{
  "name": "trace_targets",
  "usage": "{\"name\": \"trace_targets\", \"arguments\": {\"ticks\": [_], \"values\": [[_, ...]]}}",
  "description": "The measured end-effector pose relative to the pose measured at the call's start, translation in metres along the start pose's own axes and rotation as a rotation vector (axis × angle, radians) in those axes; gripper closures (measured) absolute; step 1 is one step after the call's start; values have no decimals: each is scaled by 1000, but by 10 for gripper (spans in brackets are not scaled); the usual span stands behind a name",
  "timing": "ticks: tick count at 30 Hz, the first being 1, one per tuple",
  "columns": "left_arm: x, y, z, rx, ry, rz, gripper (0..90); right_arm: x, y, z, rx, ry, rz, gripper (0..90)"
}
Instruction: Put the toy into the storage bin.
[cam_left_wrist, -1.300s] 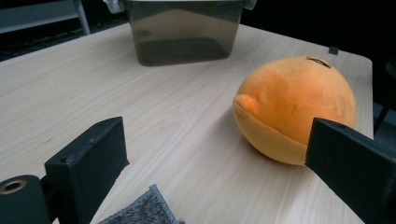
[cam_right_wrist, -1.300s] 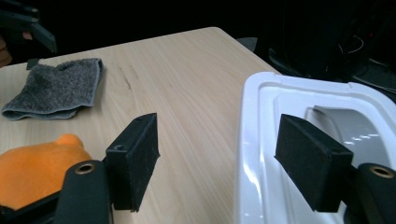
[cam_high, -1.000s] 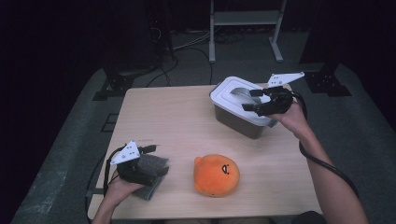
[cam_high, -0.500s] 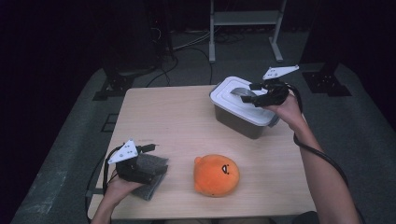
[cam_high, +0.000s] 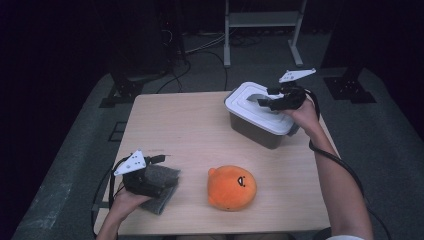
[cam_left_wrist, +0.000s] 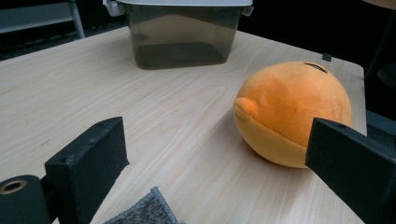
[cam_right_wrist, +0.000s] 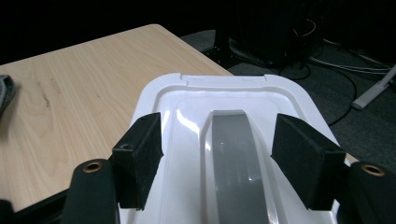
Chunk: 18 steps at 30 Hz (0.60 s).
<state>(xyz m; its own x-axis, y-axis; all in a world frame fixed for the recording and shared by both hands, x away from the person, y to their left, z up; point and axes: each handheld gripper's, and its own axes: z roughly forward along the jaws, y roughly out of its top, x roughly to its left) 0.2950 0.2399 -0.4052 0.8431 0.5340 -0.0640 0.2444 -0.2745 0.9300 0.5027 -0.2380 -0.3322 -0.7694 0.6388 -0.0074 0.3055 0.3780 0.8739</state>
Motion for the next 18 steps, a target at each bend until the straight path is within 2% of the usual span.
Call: {"name": "trace_targets", "arguments": {"ticks": [4, 13, 18], "values": [[0, 0, 0, 2, -3, 0, 48, -4, -2, 1, 2, -19, 5, 373], [0, -1, 0, 7, -7, -2, 48, -4, -7, 5, 9, -28, 5, 444], [1, -2, 1, 15, -12, 1, 48, -5, -11, 9, 6, -34, -6, 530]]}}
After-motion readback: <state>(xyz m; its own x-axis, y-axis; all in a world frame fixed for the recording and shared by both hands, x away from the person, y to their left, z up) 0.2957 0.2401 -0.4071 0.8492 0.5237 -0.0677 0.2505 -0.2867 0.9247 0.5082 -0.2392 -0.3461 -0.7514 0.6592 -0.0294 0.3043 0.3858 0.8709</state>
